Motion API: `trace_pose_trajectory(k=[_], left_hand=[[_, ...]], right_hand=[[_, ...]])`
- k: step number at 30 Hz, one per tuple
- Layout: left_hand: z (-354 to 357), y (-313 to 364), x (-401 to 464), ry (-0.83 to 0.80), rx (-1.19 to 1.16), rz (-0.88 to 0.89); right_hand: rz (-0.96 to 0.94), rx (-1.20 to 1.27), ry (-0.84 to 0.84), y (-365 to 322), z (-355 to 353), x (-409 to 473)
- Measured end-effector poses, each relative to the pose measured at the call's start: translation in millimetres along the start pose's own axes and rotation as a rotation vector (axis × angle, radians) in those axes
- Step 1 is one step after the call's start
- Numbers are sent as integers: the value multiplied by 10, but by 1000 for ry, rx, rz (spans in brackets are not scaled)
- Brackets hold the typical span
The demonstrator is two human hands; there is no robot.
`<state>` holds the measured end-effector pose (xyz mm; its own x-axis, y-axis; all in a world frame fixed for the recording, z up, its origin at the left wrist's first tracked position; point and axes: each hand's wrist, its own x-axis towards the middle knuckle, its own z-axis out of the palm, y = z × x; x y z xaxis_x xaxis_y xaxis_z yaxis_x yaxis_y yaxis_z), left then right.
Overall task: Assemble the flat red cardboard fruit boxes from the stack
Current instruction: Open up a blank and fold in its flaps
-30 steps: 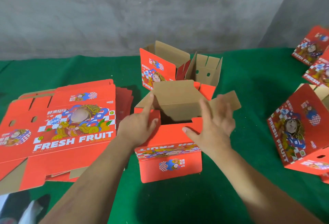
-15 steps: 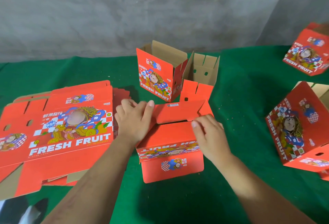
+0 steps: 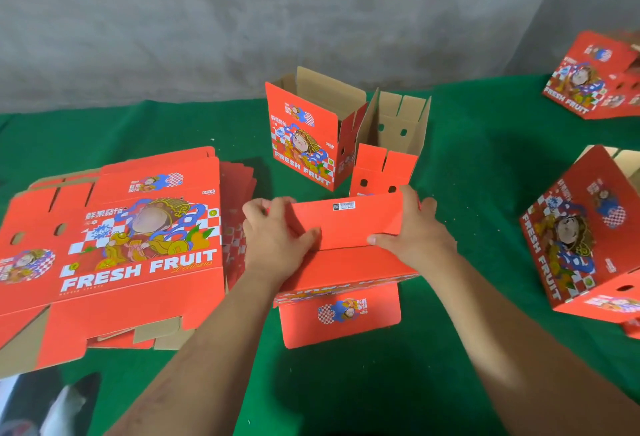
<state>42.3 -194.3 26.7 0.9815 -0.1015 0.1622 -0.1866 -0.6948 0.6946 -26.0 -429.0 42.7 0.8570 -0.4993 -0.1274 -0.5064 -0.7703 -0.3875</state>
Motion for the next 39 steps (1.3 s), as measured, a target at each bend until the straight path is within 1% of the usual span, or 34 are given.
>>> trace_pose_trajectory(k=[1,2,3,4,5,6,7,8,11,13,15,16,18,20,21,23,25,26,27,28,29,30,31,32,35,36,38,39], left_hand=[[-17,-25,-1,-5,-156,-109],[-63,-30,-2,-50,-369,-308],[-115,-20,-10,-146,-602,-550],[-174,2,-29,-308,-790,-764],[-242,27,-55,-458,-885,-860],[-288,34,-90,-534,-916,-875],[-299,25,-120,-541,-938,-862],[-309,23,-152,-510,-948,-824],[-301,-6,-239,-313,-1069,-618],[-311,-49,-260,-176,-1156,-466],[-309,-123,-307,-96,-1127,-316],[-312,-153,-332,-86,-1081,-252],[-285,-227,-367,-68,-994,-189],[-248,-311,-360,-37,-874,-156],[-218,-364,-361,-53,-789,-134],[-153,-470,-386,-101,-594,-57],[-85,-563,-383,-72,-336,-2],[-47,-578,-354,-25,-187,13],[-8,-577,-309,-11,-73,1],[37,-552,-265,-64,-28,-48],[92,-490,-236,-161,-33,-120],[160,-422,-218,-271,-59,-190],[231,-358,-201,-340,-94,-232],[308,-301,-172,-356,-133,-252],[417,-168,-34,-310,-245,-276],[443,-144,22,-294,-286,-276],[495,-99,106,-264,-391,-286],[515,-49,148,-263,-452,-301]], right_hand=[[-29,94,-30,60,-15,-32],[-44,219,-53,107,-54,-70],[-32,347,-58,148,-92,-101],[-11,435,-34,173,-124,-122],[-10,474,4,182,-148,-142],[-15,484,41,181,-157,-166],[-14,498,84,179,-157,-189],[-10,530,131,175,-157,-210],[-10,664,256,155,-147,-274],[21,796,251,164,-110,-300],[38,834,185,220,-75,-324],[6,807,135,268,-45,-331],[-86,741,40,374,44,-349],[-140,676,-11,471,161,-376],[-150,639,-20,513,226,-398],[-125,628,23,607,361,-433],[-29,720,110,678,441,-452],[5,773,138,696,472,-445],[26,808,136,695,502,-424],[40,835,105,682,534,-399],[58,834,61,665,566,-369],[81,814,27,654,605,-329],[109,767,12,655,625,-280],[137,733,11,671,635,-219],[155,779,45,745,625,-30],[156,744,100,770,616,33],[160,584,229,813,608,179],[147,566,250,815,600,258]])
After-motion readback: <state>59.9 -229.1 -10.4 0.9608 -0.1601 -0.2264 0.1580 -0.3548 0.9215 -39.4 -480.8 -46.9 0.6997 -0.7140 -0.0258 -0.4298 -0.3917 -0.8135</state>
